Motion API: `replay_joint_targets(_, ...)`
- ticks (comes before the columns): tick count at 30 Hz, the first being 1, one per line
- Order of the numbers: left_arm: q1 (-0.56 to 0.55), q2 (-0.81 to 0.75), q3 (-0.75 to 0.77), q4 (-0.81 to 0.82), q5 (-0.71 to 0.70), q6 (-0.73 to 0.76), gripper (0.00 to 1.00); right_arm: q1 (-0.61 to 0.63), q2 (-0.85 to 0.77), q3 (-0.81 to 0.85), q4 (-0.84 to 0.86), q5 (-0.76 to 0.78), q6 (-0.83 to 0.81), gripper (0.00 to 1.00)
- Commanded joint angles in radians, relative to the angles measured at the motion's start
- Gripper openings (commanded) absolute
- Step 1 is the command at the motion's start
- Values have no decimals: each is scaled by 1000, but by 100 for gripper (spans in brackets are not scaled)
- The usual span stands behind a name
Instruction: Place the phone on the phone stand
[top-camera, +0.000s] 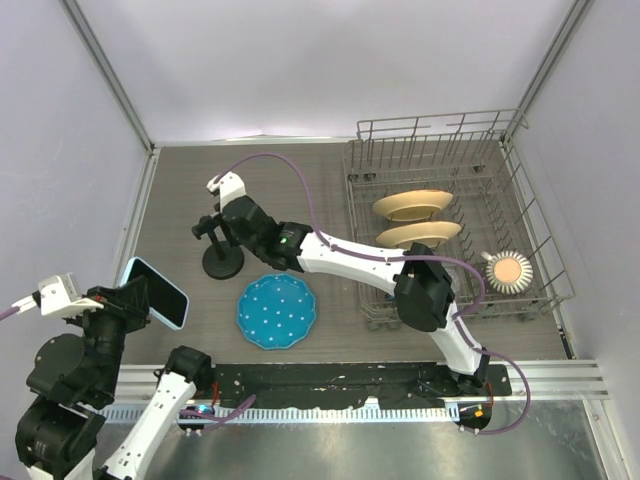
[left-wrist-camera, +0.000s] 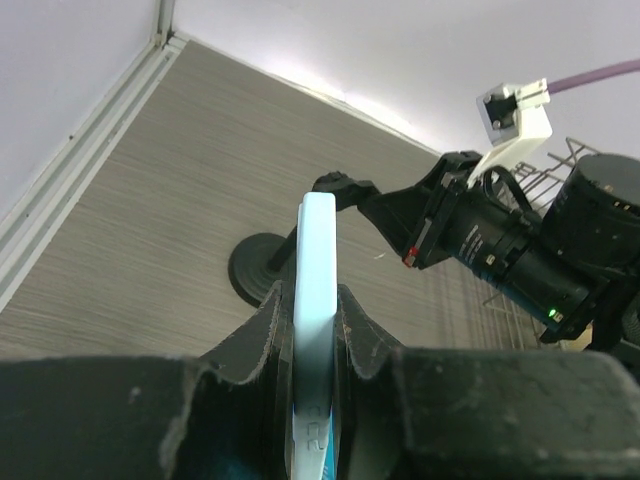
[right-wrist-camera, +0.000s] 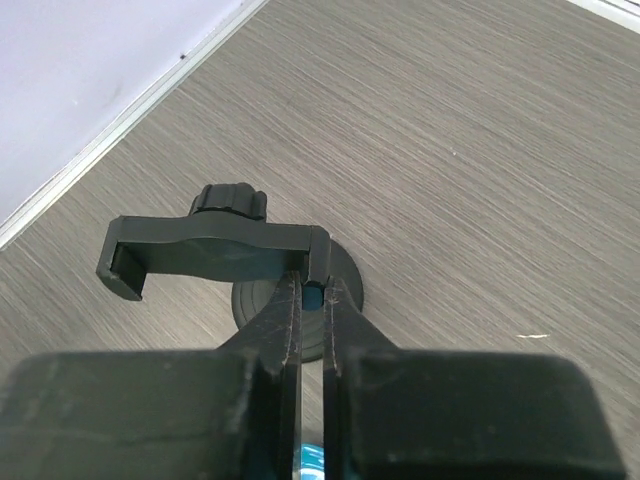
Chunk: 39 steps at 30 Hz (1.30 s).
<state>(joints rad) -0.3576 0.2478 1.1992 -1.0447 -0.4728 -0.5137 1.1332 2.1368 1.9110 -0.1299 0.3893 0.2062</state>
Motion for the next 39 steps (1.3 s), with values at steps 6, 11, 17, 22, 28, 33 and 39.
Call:
replay_joint_targets(6,3,36,-166,261,281,-31,0,-39,-93,-33,-2,-177,-189,1)
replay_joint_targets(11,2,107,-257,483,378,-43,0,-105,-179,-124,-43,-294,-266,1)
replay_joint_targets(17,2,181,-319,771,447,-14,0,-182,-253,-170,-102,-418,-289,1)
replay_joint_targets(22,2,269,-342,974,497,38,0,-200,-256,-178,-103,-406,-284,1)
replay_joint_targets(28,2,376,-383,1202,529,113,0,-211,-258,-187,-105,-394,-261,1)
replay_joint_targets(33,5,442,-429,1351,646,221,0,-225,-273,-205,-108,-467,-260,1)
replay_joint_targets(39,58,519,-454,1502,946,198,0,-279,-287,-231,-123,-679,-297,1)
